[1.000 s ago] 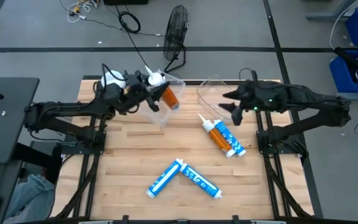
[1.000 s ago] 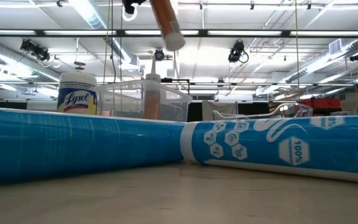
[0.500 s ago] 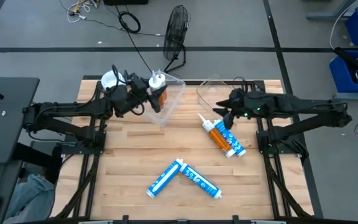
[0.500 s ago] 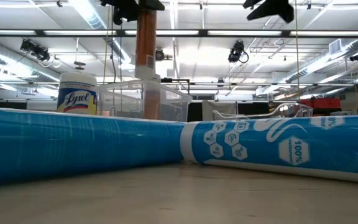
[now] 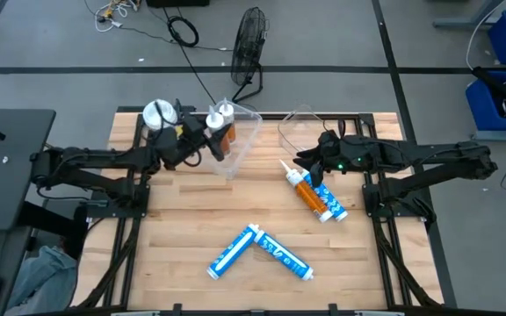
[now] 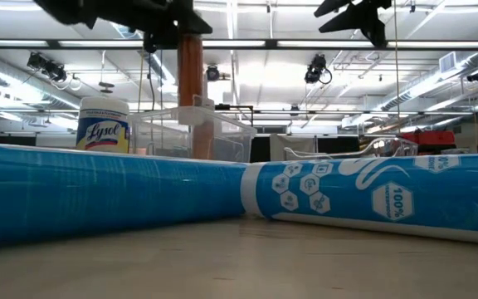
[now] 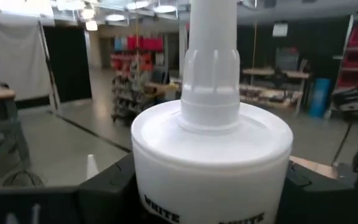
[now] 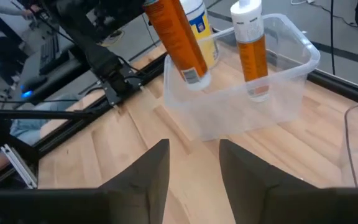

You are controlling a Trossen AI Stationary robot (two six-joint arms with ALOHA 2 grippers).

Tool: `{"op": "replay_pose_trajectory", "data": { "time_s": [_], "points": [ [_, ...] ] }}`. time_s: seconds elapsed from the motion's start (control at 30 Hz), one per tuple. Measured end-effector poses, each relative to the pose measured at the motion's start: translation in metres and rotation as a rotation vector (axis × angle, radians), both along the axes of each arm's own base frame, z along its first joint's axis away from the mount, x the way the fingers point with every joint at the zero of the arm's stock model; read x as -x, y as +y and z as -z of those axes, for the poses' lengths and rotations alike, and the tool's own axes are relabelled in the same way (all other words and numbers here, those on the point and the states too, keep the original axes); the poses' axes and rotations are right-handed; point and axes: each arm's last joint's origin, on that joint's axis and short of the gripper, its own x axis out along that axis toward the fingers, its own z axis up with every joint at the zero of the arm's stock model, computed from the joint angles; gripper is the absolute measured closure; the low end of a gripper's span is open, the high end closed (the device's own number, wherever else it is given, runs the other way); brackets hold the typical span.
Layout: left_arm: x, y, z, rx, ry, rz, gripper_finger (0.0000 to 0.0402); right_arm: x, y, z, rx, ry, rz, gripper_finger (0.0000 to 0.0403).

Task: Pick & place silicon tubes, Sealant and Lysol wipes
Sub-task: Put the left orange sealant into the left transparent bin

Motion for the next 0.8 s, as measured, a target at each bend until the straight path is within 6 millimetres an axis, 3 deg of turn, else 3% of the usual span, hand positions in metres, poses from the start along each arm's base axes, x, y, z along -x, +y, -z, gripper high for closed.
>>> {"op": "replay_pose_trajectory", "data": {
  "time_s": [0.23,0.5,0.8],
  "points": [
    [0.005,0.003,0.03,0.011,0.062,-0.019,0.0188,-0.001,0.0,0.0,0.0,-0.003,0.001,0.0266],
    [0.014,0.017,0.044,0.018,0.083,-0.074,0.0188,-0.001,0.0,0.0,-0.014,-0.008,0.016,0.0266],
    [0.025,0.021,0.069,0.034,-0.001,-0.057,0.0187,-0.009,0.0,0.006,-0.029,0.015,0.024,0.0266]
  ]
}}
